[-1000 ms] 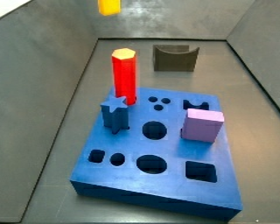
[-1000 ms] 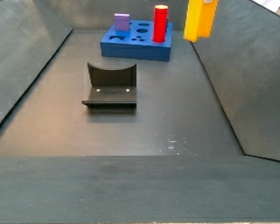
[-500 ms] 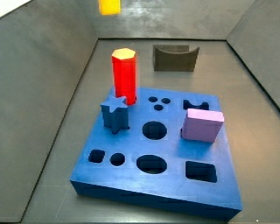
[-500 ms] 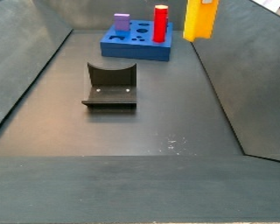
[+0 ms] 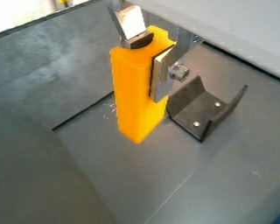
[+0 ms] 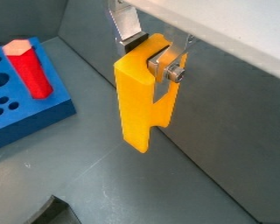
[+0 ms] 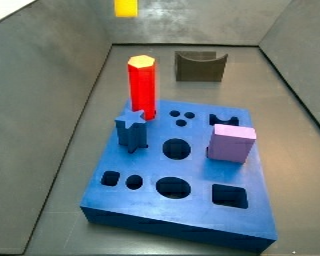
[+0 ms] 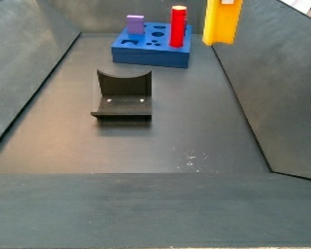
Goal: Pick up the arch object. Move up. Place the arch object on the fixture. Regrasp the arch object. Rotate the arch object. Move to above the board. Insert the arch object.
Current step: Rotate the arch object.
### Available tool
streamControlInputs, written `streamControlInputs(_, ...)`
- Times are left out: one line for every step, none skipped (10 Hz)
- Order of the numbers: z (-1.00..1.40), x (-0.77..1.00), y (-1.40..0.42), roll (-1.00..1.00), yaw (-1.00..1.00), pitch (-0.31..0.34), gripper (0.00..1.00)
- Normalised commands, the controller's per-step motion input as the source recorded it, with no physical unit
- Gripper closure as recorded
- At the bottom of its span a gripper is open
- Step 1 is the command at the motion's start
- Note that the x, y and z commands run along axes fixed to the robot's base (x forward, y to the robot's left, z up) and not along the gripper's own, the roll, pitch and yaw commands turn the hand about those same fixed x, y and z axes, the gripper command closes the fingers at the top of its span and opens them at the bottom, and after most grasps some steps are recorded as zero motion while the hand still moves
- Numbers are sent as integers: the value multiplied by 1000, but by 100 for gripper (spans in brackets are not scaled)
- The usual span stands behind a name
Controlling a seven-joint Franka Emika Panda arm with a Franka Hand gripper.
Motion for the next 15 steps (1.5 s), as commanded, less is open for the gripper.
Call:
streamControlInputs(-1000, 0, 0, -162, -176, 30, 100)
streamControlInputs(-1000, 8, 1, -157, -106, 9, 100)
streamControlInputs(-1000, 14, 4, -138, -70, -23, 100)
streamControlInputs(-1000, 8, 8, -118, -59, -46, 100)
streamControlInputs(-1000, 6, 12, -98, -53, -64, 100)
streamControlInputs(-1000, 8, 17, -82, -49, -65, 100)
streamControlInputs(-1000, 10, 21, -73, -47, -60, 100)
streamControlInputs(-1000, 17, 31, -52, -42, -48, 100)
streamControlInputs(-1000, 19, 35, -42, -41, -46, 100)
streamControlInputs(-1000, 20, 41, -24, -41, -47, 100)
streamControlInputs(-1000, 19, 45, -10, -42, -50, 100)
streamControlInputs(-947, 19, 50, 9, -42, -52, 100)
streamControlInputs(-856, 18, 47, 18, -43, -52, 100)
streamControlInputs(-635, 18, 34, 34, -40, -48, 100)
streamControlInputs(-549, 20, 34, 41, -38, -48, 100)
